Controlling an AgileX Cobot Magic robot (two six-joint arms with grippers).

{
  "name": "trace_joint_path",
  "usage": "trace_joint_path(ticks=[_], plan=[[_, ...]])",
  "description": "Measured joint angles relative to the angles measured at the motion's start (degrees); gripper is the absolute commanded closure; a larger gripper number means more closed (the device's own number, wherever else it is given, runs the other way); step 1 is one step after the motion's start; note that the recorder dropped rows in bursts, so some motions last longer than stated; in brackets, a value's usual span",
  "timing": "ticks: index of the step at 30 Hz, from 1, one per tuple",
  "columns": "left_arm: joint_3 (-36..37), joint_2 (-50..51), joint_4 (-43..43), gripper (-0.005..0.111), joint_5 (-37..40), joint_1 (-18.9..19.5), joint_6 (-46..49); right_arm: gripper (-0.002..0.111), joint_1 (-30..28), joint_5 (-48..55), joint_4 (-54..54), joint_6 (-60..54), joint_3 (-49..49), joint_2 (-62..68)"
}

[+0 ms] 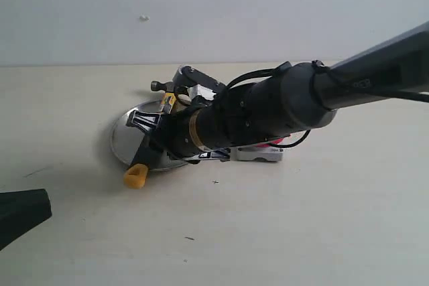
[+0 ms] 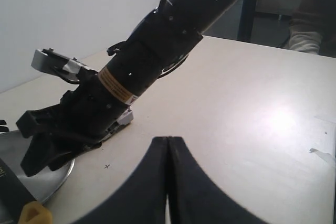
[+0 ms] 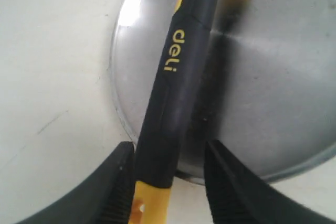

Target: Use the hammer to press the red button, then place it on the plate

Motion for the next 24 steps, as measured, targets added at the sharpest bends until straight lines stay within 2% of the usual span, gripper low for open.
trace_joint_path(ticks=[3,5,12,14,19,20,24], plan=[[0.0,0.0,0.0,0.107,0.0,0.0,0.0,0.072,0.1,3.5,-2.1,-2.8,3.4,-2.9],[0.0,0.0,0.0,0.107,0.0,0.0,0.0,0.079,0.9,7.6,-2.8,-5.1,6.5,-5.9],[0.0,0.0,0.0,0.107,0.0,0.0,0.0,0.103,7.1,26.1,-8.5,-10.0,20.5,-20.2],[0.0,0.0,0.0,0.107,0.0,0.0,0.0,0.108,11.4,31.4,-12.2,-8.9,25.5,-27.8],[0.0,0.0,0.0,0.107,0.0,0.0,0.0,0.108,26.2,34.7,-17.5,-7.4,36.0,-45.7],[0.0,0.0,0.0,0.107,0.0,0.0,0.0,0.108,29.9,35.9,-17.3,-7.0,38.7,-50.3],[0.0,0.0,0.0,0.107,0.0,0.0,0.0,0.108,35.5,34.4,-8.7,-7.0,44.1,-61.7]])
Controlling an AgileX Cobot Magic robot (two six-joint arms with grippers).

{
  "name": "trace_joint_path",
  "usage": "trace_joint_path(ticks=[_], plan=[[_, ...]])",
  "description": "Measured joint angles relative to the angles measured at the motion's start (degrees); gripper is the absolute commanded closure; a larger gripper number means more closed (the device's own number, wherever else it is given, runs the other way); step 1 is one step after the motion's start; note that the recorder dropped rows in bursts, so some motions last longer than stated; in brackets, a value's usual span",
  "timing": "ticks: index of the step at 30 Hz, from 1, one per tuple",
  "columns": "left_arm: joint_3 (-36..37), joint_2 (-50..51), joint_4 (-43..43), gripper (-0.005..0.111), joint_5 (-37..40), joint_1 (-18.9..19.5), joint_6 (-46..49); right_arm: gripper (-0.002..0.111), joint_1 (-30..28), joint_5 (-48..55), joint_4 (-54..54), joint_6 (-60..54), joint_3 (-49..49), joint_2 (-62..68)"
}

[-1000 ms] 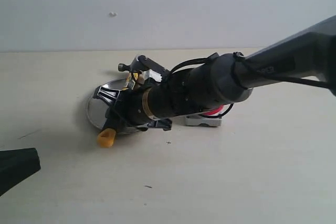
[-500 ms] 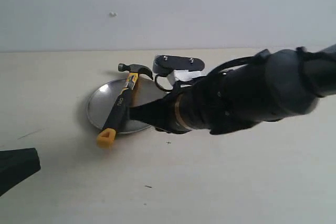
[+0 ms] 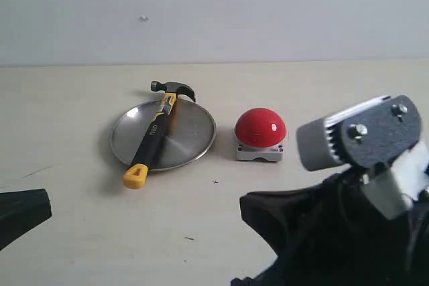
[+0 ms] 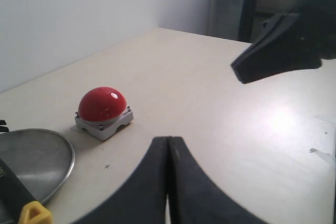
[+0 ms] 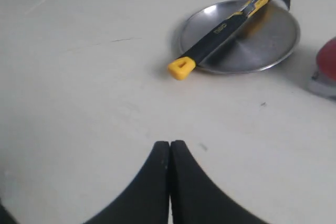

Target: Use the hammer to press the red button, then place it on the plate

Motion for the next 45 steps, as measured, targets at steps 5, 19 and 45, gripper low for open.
trace_joint_path(ticks=[5,19,45], plan=[[0.0,0.0,0.0,0.107,0.0,0.0,0.0,0.108,0.5,-4.2,5.5,0.0,0.8,-6.4],[0.0,0.0,0.0,0.107,0.0,0.0,0.0,0.108,1.3,-3.0,4.9,-0.7,0.8,-7.9],[0.0,0.0,0.0,0.107,0.0,0.0,0.0,0.108,-60.8,-22.6,5.6,-20.1,17.3,-52.6]])
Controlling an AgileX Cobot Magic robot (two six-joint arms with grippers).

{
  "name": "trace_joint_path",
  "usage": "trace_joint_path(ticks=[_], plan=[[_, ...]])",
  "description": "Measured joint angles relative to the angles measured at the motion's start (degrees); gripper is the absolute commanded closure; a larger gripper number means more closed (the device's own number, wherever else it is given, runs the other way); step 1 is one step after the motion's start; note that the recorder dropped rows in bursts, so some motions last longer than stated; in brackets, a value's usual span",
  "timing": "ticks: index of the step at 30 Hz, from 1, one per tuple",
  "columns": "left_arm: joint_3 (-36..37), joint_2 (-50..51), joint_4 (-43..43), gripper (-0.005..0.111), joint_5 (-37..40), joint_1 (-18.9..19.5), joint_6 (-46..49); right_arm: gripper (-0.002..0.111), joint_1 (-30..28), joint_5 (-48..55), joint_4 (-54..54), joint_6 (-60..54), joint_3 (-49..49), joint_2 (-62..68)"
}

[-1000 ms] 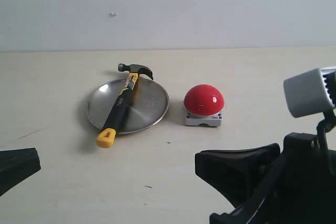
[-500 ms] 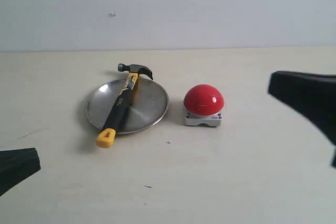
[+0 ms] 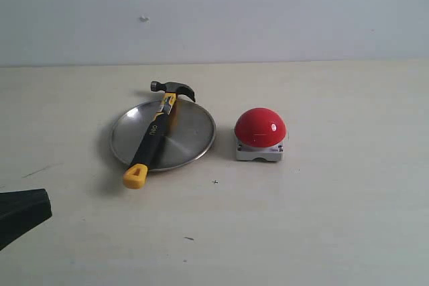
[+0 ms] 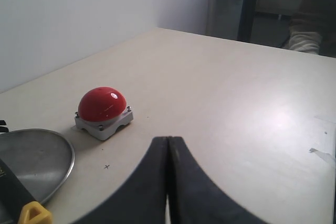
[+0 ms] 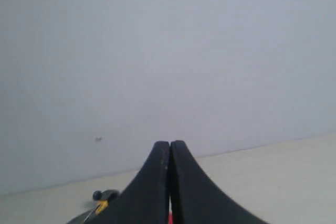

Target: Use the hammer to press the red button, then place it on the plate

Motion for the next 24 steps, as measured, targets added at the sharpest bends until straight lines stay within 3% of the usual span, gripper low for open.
trace_joint_path(ticks=[6,24], plan=[[0.0,0.0,0.0,0.107,0.0,0.0,0.0,0.108,-8.5,-0.1,4.1,-0.3,0.0,-0.8],[0.0,0.0,0.0,0.107,0.0,0.0,0.0,0.108,-9.0,0.4,4.2,-6.3,0.0,-0.8]])
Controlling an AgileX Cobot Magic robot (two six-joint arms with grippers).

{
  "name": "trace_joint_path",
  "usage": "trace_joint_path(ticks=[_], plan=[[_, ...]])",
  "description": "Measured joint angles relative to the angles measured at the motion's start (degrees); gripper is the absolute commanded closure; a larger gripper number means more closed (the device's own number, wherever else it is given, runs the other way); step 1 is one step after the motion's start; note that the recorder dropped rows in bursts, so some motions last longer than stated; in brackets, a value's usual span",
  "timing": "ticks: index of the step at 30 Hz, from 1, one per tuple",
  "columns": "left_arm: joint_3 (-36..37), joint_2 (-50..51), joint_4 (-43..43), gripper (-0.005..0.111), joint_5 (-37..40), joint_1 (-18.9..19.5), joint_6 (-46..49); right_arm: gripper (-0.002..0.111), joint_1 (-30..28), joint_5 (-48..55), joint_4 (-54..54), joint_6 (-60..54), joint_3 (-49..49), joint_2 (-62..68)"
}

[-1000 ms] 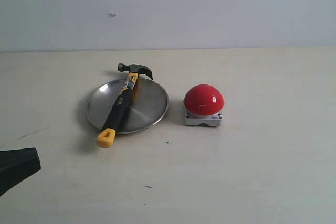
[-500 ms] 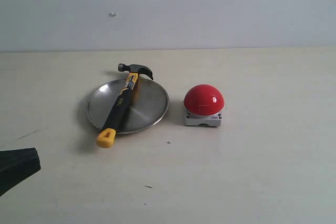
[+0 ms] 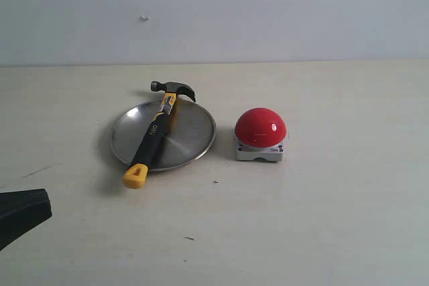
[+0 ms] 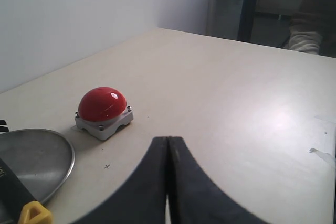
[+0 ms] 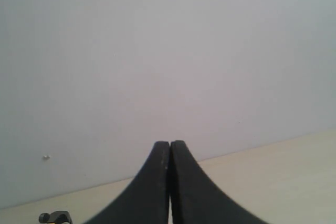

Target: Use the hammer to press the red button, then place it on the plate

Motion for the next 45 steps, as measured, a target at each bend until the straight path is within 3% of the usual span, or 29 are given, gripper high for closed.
trace_joint_path(ticks=[5,8,11,15,19,29,36,45], plan=[[0.0,0.0,0.0,0.107,0.0,0.0,0.0,0.108,0.0,-0.2,0.0,-0.3,0.2,0.0],[0.0,0.0,0.0,0.107,0.0,0.0,0.0,0.108,0.0,-1.0,4.8,-6.7,1.8,0.0],[0.0,0.0,0.0,0.107,0.0,0.0,0.0,0.108,0.0,-1.3,20.8,-23.1,3.6,0.0],[0.0,0.0,0.0,0.107,0.0,0.0,0.0,0.108,0.0,-1.4,49.2,-53.4,4.0,0.0],[0.0,0.0,0.0,0.107,0.0,0.0,0.0,0.108,0.0,-1.5,62.8,-67.5,4.0,0.0],[0.0,0.0,0.0,0.107,0.0,0.0,0.0,0.108,0.0,-8.2,67.0,-73.3,9.1,-1.4],[0.0,0.0,0.0,0.107,0.0,0.0,0.0,0.108,0.0,-7.6,80.5,-83.7,9.1,-3.3],[0.0,0.0,0.0,0.107,0.0,0.0,0.0,0.108,0.0,-6.7,82.9,-85.1,9.1,-3.3]])
